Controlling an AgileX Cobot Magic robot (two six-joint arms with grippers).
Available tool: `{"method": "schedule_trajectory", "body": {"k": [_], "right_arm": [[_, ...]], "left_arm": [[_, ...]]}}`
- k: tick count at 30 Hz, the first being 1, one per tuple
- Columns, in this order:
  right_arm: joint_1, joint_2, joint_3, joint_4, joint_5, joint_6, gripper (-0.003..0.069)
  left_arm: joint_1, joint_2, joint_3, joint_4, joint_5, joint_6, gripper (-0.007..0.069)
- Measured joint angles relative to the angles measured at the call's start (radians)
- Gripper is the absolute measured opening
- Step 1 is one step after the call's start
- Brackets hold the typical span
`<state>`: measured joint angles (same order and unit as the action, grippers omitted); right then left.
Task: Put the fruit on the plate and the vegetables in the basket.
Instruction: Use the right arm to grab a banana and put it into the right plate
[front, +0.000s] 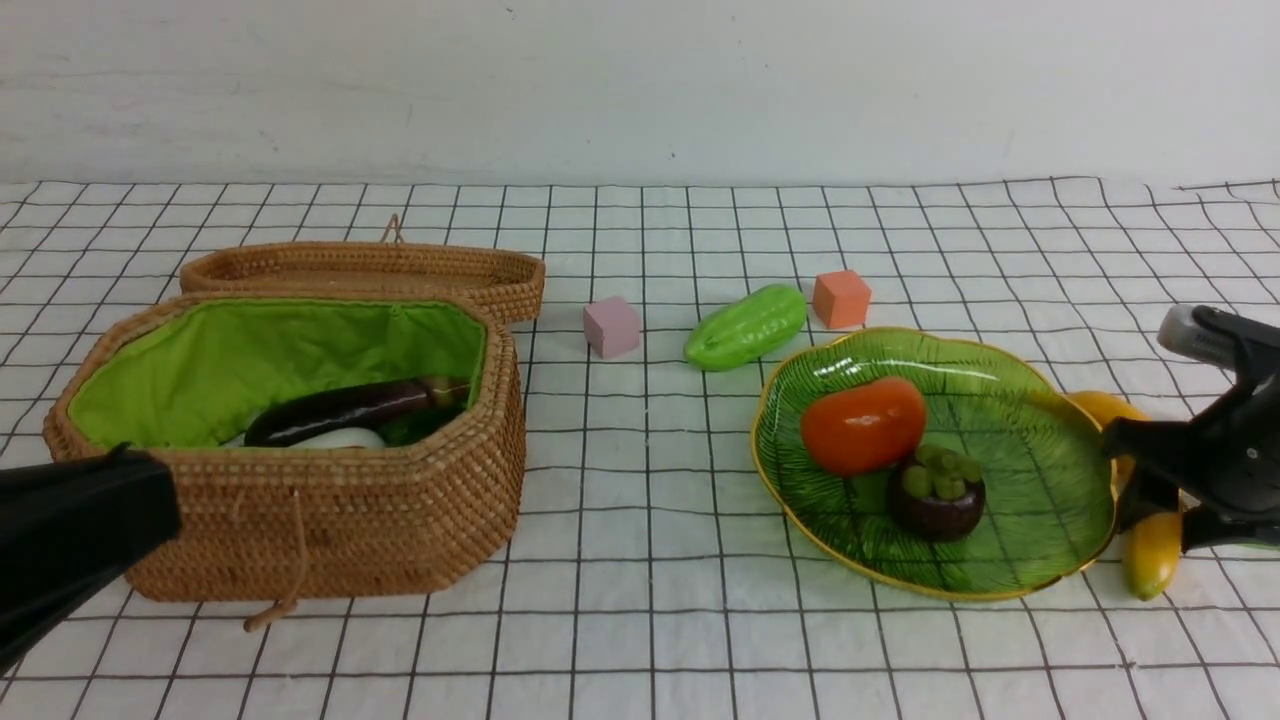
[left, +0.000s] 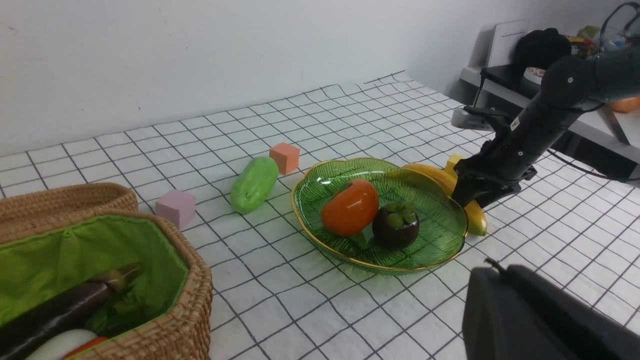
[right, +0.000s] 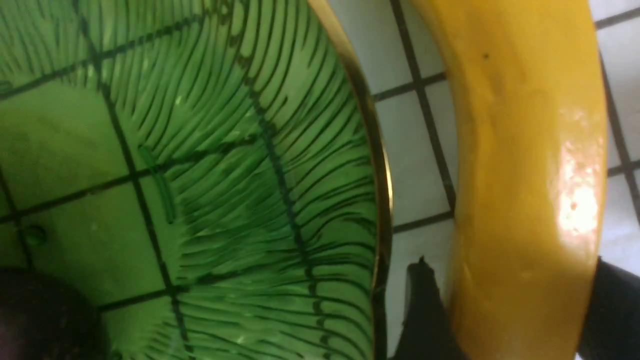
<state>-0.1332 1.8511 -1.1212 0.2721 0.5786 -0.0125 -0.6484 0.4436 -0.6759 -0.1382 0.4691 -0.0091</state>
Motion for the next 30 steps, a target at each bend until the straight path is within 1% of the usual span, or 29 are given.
{"method": "schedule_trajectory", "body": {"k": [4,9,16,24,28,29,30], "right_arm": [[0.0,0.03,-0.008,-0.006,-0.016,0.006,0.0404],[0.0,0.037,-0.013,-0.006,-0.03,0.024,0.0335],[0.0,0.014,-0.014,-0.009,-0.07,0.036,0.0336],[-0.002,-0.153,-0.08,-0.039,-0.063,0.102,0.0336],[0.037,-0.197,-0.086,-0.043,0.004,0.08,0.0336],[0.078,-0.199,-0.086,-0.04,0.033,0.058,0.0336],[0.09,-0.197,-0.086,-0.04,0.036,0.052,0.0336]], "left_arm": [[0.0,0.0,0.0,-0.002,0.009,0.0,-0.0013],[0.0,0.0,0.0,-0.007,0.009,0.0,-0.0013],[0.0,0.0,0.0,-0.012,0.025,0.0,-0.0013],[0.0,0.0,0.0,-0.013,0.042,0.0,-0.0013],[0.0,0.0,0.0,-0.01,0.044,0.001,-0.0013],[0.0,0.0,0.0,-0.008,0.041,0.001,-0.0013],[0.0,0.0,0.0,-0.008,0.039,0.001,-0.0013]]}}
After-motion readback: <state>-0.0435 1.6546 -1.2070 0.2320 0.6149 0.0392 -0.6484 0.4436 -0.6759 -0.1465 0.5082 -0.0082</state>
